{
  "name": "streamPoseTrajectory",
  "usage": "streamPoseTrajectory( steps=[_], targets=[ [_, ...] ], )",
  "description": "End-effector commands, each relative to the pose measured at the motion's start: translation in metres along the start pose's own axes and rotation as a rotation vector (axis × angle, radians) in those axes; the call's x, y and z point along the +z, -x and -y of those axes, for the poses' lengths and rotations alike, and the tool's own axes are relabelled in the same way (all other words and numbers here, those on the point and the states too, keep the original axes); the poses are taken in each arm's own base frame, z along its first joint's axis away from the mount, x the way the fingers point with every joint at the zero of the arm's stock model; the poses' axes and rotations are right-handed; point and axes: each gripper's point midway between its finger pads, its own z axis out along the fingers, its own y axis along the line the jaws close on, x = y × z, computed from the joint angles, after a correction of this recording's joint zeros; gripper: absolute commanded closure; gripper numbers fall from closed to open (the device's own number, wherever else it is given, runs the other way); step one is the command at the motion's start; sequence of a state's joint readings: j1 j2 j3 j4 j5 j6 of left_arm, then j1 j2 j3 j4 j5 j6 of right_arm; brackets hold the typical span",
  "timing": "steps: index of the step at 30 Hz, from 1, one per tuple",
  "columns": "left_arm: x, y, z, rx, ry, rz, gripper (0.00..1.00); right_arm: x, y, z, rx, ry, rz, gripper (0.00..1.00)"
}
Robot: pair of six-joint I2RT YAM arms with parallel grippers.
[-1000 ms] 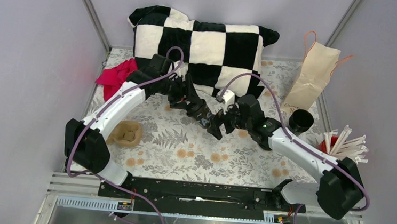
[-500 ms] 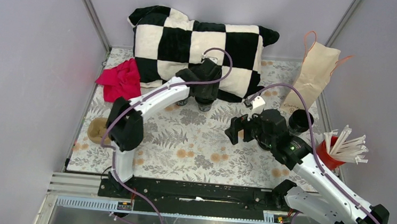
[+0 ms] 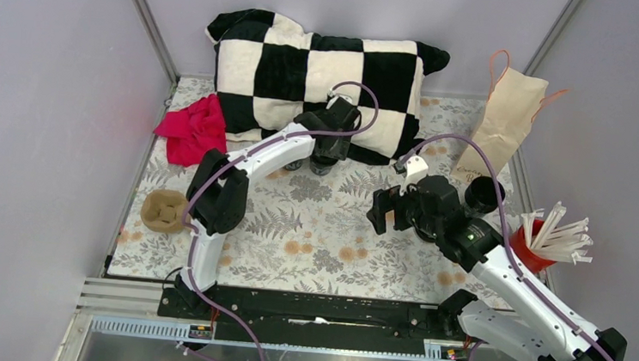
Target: Pack the takeout coffee
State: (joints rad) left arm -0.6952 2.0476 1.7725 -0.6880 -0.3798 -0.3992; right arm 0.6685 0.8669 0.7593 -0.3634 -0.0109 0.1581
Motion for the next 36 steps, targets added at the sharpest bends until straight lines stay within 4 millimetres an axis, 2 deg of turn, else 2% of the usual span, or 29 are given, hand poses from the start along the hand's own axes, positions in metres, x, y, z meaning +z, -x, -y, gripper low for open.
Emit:
streamPoseTrajectory(
  steps=[1, 5, 8, 12, 16, 18, 23, 24, 29, 33, 36],
  targets=[
    [0.004, 0.018, 0.003, 0.005, -0.004, 0.05, 0.43, -0.009, 0.025, 0.004, 0.007, -0.046, 0.039, 0.0],
    [0.002, 0.019, 0.0, 0.015, -0.004, 0.053, 0.33, -0.014, 0.04, 0.004, 0.001, -0.06, 0.059, 0.0],
    [-0.008, 0.026, -0.001, 0.016, -0.019, 0.066, 0.23, -0.015, 0.05, 0.002, -0.002, -0.06, 0.07, 0.0],
    [-0.025, 0.034, -0.002, 0.001, -0.042, 0.072, 0.11, -0.011, 0.052, 0.001, 0.004, -0.057, 0.063, 0.0],
    [-0.043, 0.043, -0.005, -0.023, -0.065, 0.091, 0.04, -0.009, 0.051, -0.002, 0.012, -0.042, 0.062, 0.0],
    [-0.056, 0.049, -0.006, -0.037, -0.078, 0.093, 0.03, -0.008, 0.051, -0.003, 0.01, -0.038, 0.06, 0.0],
    [-0.11, 0.081, -0.012, -0.101, -0.144, 0.152, 0.01, -0.007, 0.048, -0.004, 0.006, -0.026, 0.051, 0.0],
    [-0.116, 0.082, -0.013, -0.113, -0.173, 0.156, 0.01, -0.007, 0.046, -0.005, 0.006, -0.022, 0.048, 0.0],
    [-0.103, 0.077, -0.025, -0.21, -0.21, 0.091, 0.02, -0.001, 0.04, -0.006, 0.002, -0.002, 0.049, 0.0],
    [-0.125, 0.085, -0.039, -0.294, -0.216, 0.128, 0.03, 0.001, 0.036, -0.006, 0.003, -0.008, 0.021, 0.0],
    [-0.14, 0.075, -0.062, -0.374, -0.216, 0.127, 0.03, 0.003, 0.03, -0.009, 0.01, 0.016, 0.016, 0.0]
  ],
)
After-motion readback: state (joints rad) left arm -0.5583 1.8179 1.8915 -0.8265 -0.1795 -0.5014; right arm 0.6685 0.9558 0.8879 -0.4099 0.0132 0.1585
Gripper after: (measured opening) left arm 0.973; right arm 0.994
